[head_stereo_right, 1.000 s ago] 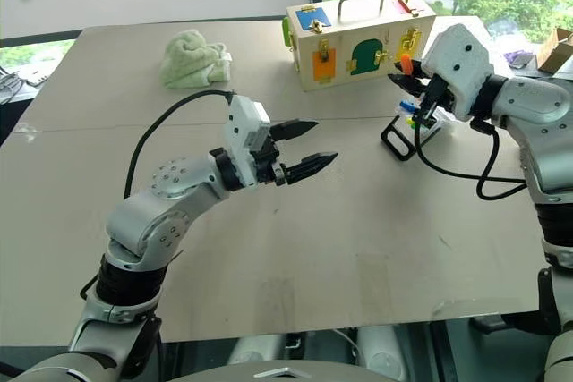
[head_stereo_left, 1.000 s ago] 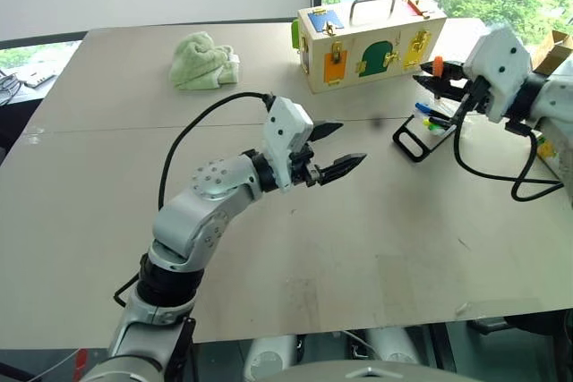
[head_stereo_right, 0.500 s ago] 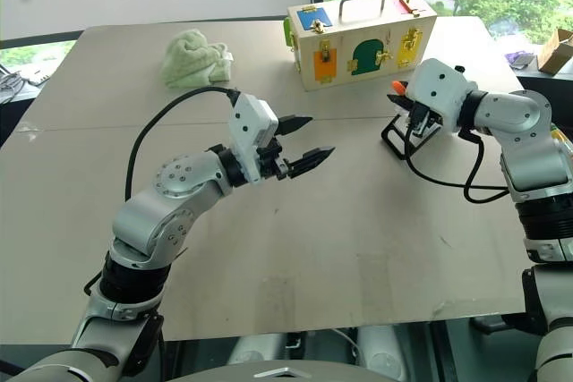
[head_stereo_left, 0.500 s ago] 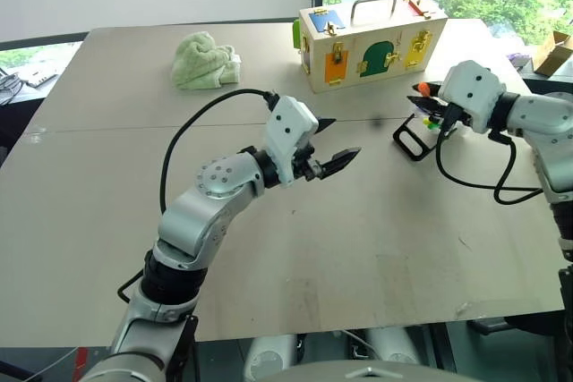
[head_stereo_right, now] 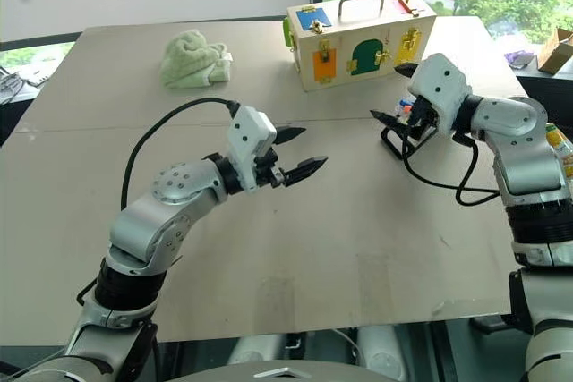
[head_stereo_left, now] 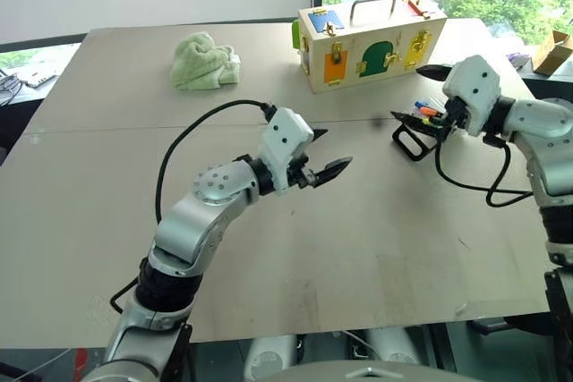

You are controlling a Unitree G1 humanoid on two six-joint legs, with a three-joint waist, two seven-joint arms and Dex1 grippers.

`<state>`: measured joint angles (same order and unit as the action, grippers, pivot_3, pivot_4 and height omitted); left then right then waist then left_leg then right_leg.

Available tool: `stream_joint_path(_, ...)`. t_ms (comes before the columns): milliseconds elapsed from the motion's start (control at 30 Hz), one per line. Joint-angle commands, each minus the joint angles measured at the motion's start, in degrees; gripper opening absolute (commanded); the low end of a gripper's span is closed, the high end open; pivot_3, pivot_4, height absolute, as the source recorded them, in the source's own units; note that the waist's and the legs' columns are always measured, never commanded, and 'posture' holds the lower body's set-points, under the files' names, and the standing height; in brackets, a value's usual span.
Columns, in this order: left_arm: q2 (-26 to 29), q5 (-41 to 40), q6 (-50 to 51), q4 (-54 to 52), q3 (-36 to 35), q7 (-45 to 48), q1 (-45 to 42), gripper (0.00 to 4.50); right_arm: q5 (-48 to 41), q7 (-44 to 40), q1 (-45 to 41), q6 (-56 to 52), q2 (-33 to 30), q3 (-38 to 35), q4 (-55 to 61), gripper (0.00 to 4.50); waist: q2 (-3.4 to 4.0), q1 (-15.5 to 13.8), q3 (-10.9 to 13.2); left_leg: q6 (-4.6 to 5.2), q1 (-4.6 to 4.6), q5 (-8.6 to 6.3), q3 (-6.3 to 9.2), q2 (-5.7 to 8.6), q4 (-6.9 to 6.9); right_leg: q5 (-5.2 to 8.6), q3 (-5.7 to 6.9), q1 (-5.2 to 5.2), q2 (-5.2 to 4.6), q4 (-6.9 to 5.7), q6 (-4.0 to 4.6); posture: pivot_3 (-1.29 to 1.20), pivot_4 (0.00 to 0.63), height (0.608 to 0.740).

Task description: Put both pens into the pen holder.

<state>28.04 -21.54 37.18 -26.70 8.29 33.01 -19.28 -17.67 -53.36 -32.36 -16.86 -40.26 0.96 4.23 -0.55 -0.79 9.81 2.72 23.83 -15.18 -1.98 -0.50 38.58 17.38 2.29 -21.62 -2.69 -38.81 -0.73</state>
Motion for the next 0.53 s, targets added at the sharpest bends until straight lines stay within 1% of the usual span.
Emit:
stream_joint_path(33,3.1,1.9,-3.1,-2.6,-2.7,0.5,6.0,3.68,-5.1,0.6,6.9,-3.3,2.2,-2.1,5.7,4.46,-0.02,0.0,0.0,0.0,-0.01,0.0,0.0,0.0,-0.01,0.0,0.01,0.01,-0.01,0.01,0.0,0.0,0.15,0.74)
stream_joint_path(100,4.5,3.9,-5.8,-2.1,-3.6,0.4,9.6,3.68,-4.0,1.6,11.5,-1.5,4.1,-1.6,5.4,4.46,0.0,0.0,0.0,0.01,-0.06,-0.01,0.0,0.0,-0.05,0.0,0.01,0.03,-0.03,0.0,0.0,0.0,0.15,0.74)
stream_joint_path(167,4.5,2.9,-6.9,-1.5,-6.3,0.2,13.1,3.68,-3.4,0.3,17.0,0.9,5.4,-0.5,4.6,4.46,0.04,-0.1,0.0,0.01,-0.06,-0.01,-0.01,0.01,-0.04,-0.01,0.01,-0.02,-0.05,-0.1,0.01,0.0,0.15,0.74)
stream_joint_path(233,4.1,1.8,-7.4,-0.9,-9.1,0.2,16.1,3.68,-3.5,-0.4,20.5,3.1,6.9,-0.4,3.1,4.46,0.02,0.0,0.0,0.02,-0.18,-0.01,0.01,0.01,-0.02,-0.01,0.04,0.09,-0.06,-0.13,0.01,0.0,0.15,0.74)
stream_joint_path(367,3.1,1.4,-8.5,1.3,-13.3,-0.5,21.4,3.68,-0.7,0.2,23.1,7.4,7.6,-0.4,-1.7,4.46,0.06,0.2,0.0,0.03,-0.22,-0.01,0.0,0.01,0.01,-0.02,0.01,0.09,-0.07,-0.21,0.01,0.0,0.15,0.74)
stream_joint_path(433,3.4,2.7,-9.9,1.1,-13.0,-0.2,22.7,3.68,1.3,0.0,23.2,9.5,7.0,0.2,-3.6,4.46,0.06,0.1,0.0,0.02,-0.24,-0.01,0.0,0.01,0.01,-0.02,0.02,0.08,-0.05,-0.24,0.01,0.0,0.15,0.74)
stream_joint_path(533,3.2,2.4,-10.0,0.0,-12.6,0.1,23.5,3.68,1.5,-0.1,22.7,10.5,7.6,0.0,-4.2,4.46,0.05,0.0,0.0,0.02,-0.22,-0.01,0.01,0.01,0.01,-0.02,0.03,0.06,-0.04,-0.26,0.01,0.0,0.15,0.74)
